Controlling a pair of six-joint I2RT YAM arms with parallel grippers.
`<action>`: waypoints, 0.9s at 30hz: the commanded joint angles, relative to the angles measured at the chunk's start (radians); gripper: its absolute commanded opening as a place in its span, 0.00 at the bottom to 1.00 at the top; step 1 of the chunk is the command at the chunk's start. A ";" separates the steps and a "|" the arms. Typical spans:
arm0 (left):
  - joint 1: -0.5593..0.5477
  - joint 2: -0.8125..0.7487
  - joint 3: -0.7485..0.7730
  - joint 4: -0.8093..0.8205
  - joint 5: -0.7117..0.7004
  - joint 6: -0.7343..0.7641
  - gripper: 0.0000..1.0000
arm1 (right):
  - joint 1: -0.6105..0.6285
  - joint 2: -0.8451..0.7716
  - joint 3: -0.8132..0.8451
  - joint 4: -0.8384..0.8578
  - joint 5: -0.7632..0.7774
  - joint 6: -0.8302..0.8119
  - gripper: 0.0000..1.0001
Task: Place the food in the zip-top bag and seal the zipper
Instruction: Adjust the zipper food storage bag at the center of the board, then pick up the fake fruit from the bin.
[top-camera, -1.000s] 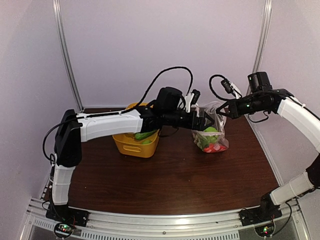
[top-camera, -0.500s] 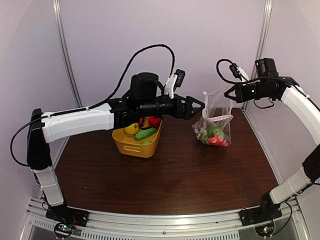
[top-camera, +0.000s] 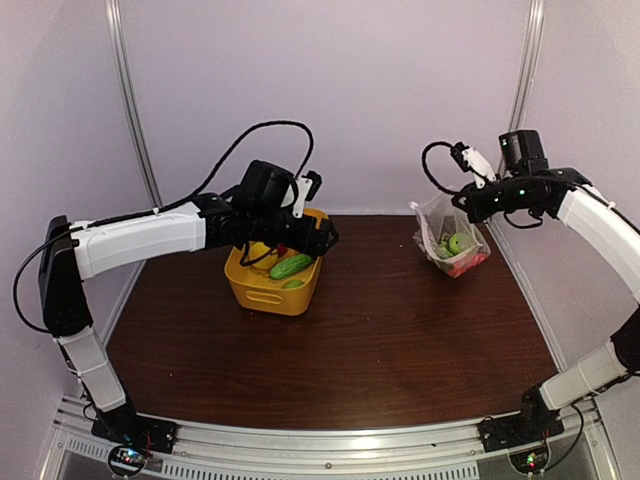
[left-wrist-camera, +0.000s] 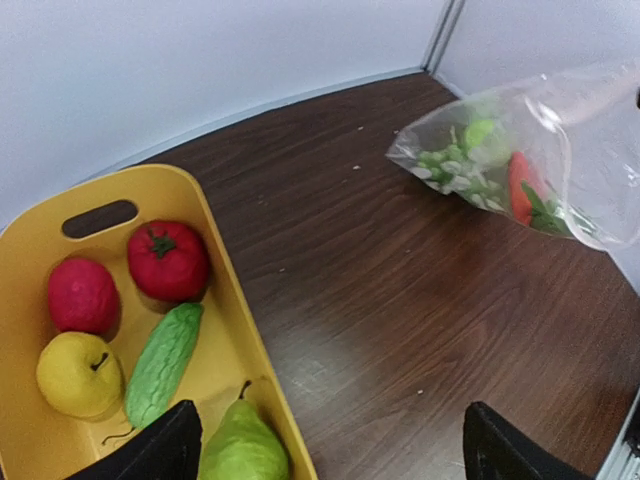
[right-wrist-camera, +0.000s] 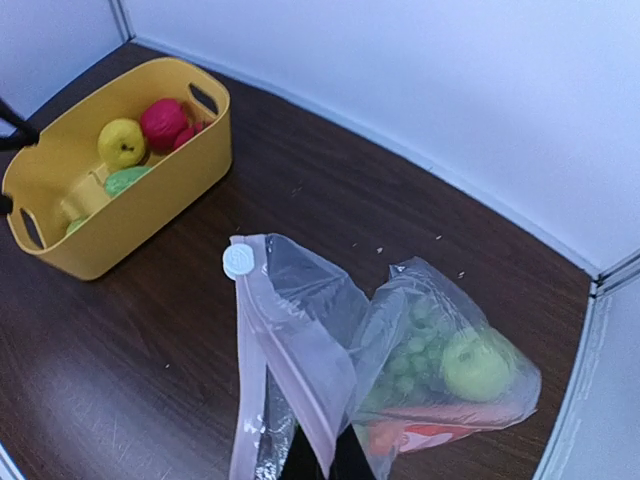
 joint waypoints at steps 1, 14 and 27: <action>0.071 0.012 -0.005 -0.139 -0.087 0.017 0.92 | 0.021 -0.017 -0.180 0.061 -0.152 -0.003 0.00; 0.211 0.192 0.173 -0.379 0.025 0.074 0.82 | 0.021 -0.099 -0.328 0.143 -0.263 0.040 0.00; 0.216 0.291 0.180 -0.495 0.187 0.147 0.84 | 0.020 -0.179 -0.377 0.158 -0.237 0.044 0.00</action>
